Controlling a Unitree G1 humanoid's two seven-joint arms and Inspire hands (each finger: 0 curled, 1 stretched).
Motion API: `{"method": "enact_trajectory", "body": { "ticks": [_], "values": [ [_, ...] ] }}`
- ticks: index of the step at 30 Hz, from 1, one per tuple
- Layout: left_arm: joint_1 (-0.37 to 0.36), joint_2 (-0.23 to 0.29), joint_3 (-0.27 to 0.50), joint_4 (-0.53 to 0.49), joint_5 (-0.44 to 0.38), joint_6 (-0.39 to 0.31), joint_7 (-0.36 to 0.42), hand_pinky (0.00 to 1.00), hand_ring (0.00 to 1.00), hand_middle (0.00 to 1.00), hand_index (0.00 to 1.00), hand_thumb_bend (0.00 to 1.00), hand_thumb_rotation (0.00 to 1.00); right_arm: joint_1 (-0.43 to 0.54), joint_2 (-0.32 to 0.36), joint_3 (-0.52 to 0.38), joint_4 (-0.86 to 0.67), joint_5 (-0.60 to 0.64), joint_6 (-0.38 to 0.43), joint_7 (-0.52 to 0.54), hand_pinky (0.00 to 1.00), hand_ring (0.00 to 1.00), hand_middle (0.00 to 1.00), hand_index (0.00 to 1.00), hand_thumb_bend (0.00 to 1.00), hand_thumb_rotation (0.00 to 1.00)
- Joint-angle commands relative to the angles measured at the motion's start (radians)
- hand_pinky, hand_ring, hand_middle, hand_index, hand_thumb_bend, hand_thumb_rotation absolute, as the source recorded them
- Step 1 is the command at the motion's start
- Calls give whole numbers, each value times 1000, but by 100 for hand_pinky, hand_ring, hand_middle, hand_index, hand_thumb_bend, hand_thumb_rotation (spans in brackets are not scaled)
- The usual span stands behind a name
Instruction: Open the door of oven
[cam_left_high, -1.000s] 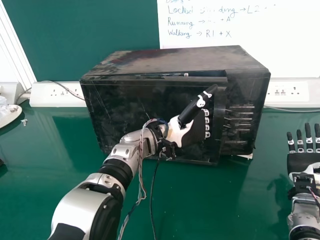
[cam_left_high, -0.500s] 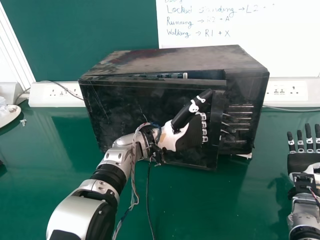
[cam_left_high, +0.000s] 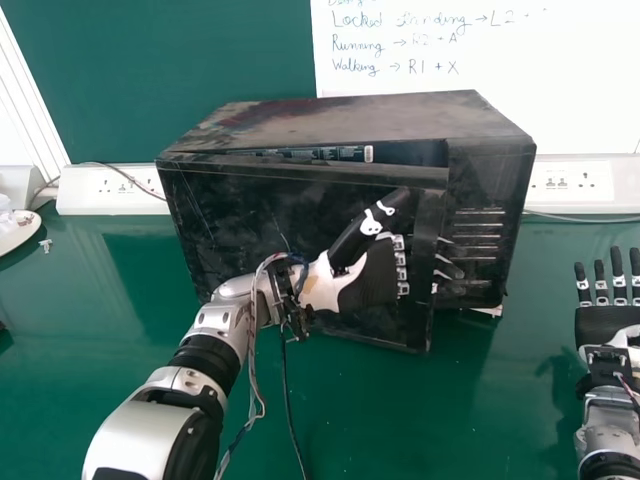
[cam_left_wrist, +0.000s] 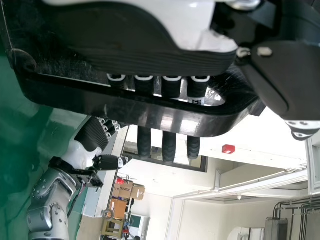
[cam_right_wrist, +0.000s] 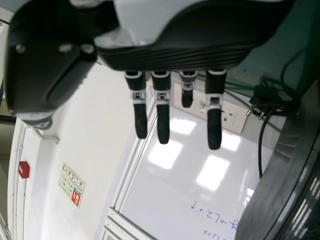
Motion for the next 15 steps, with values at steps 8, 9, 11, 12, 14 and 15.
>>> {"method": "enact_trajectory", "body": {
  "ticks": [8,9,11,12,14,15],
  "values": [
    [16,51,6,-69,-41,-21,-61,48,67,75,78,87,93,-3,7,8,-16,-8,-8,-8,41,49,57,63,100,89],
    [22,54,3,-77,-37,-30,-61,48,67,75,78,88,94,-2,7,10,-16,-11,-11,-10,41,49,57,63,100,89],
    [31,60,-2,-91,-33,-47,-67,48,66,75,78,88,95,-2,3,9,-10,-9,-5,-1,41,49,58,64,100,90],
    [36,63,-4,-97,-33,-53,-70,48,66,75,79,87,96,-2,1,8,-8,-8,-3,0,41,49,58,64,100,89],
    [47,67,-6,-109,-36,-63,-78,47,66,75,79,87,97,-3,1,8,-10,-8,-2,-1,41,49,57,64,100,89],
    [51,68,-6,-114,-38,-66,-82,47,65,75,79,86,97,-3,3,9,-12,-8,-3,-2,40,48,57,64,100,89]
  ]
}}
